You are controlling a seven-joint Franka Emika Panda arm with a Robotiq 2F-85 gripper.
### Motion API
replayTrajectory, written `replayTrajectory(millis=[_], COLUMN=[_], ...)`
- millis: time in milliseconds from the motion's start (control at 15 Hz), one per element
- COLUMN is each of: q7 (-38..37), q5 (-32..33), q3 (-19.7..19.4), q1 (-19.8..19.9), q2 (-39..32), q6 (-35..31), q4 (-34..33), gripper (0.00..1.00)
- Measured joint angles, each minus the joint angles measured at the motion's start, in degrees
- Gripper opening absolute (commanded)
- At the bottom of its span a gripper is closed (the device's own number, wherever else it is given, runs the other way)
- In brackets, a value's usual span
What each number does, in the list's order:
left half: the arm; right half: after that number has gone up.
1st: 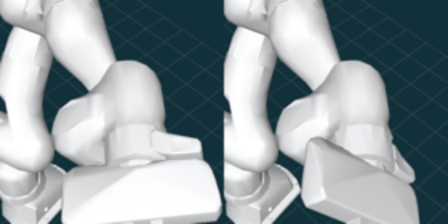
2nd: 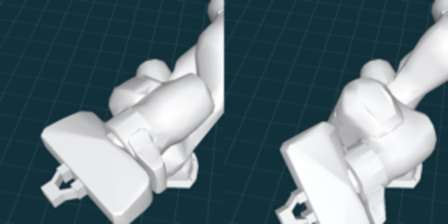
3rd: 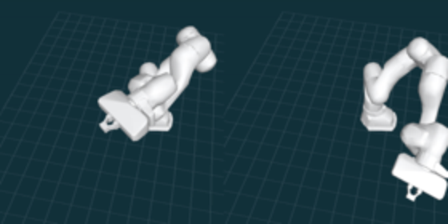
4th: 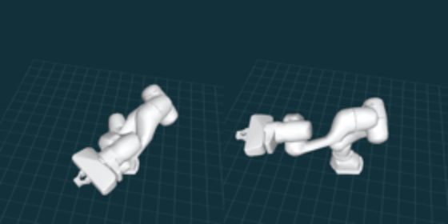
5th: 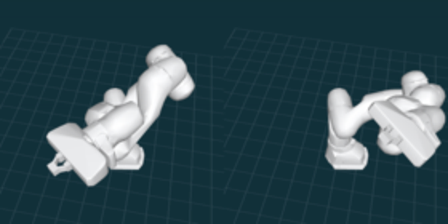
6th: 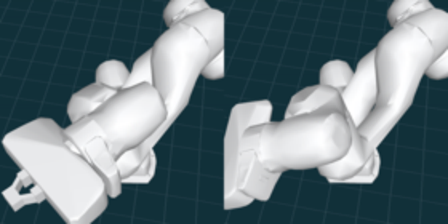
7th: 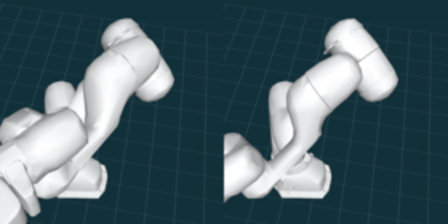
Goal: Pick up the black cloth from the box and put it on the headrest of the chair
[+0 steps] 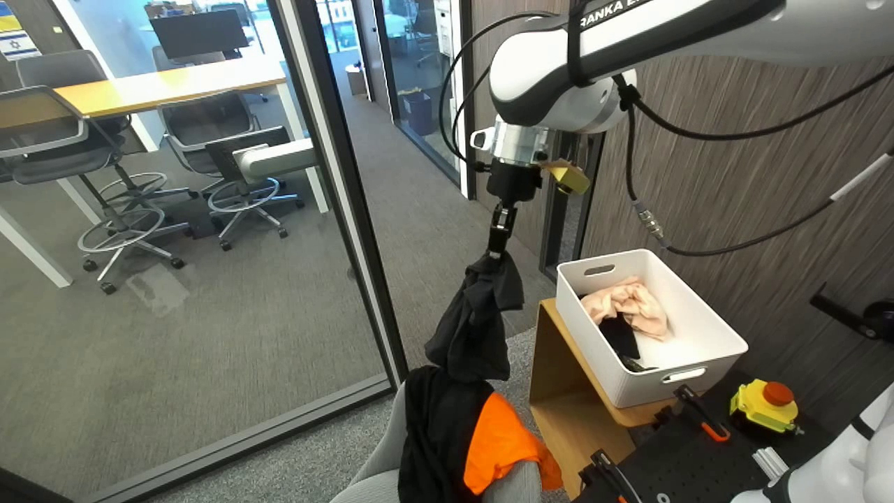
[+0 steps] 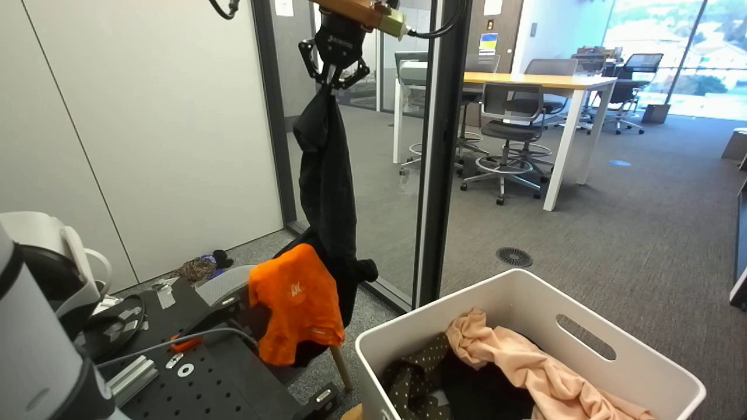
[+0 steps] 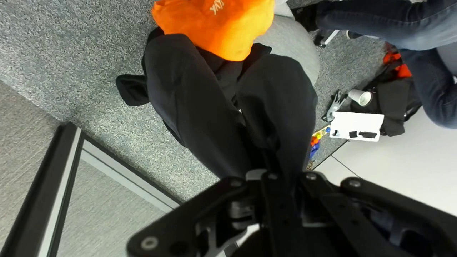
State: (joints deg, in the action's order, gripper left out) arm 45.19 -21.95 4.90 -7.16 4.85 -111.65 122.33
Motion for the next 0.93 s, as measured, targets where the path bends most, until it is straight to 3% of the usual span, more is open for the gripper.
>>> replayTrajectory(millis=[400,933], q7=[-0.01,-0.50], q5=[0.50,4.29], q3=[3.29,8.51], q1=[-2.38,-4.18], q2=[-7.43,-22.68], q6=[-0.02,2.74], q4=[-3.15,-13.89], gripper=[0.04,0.04])
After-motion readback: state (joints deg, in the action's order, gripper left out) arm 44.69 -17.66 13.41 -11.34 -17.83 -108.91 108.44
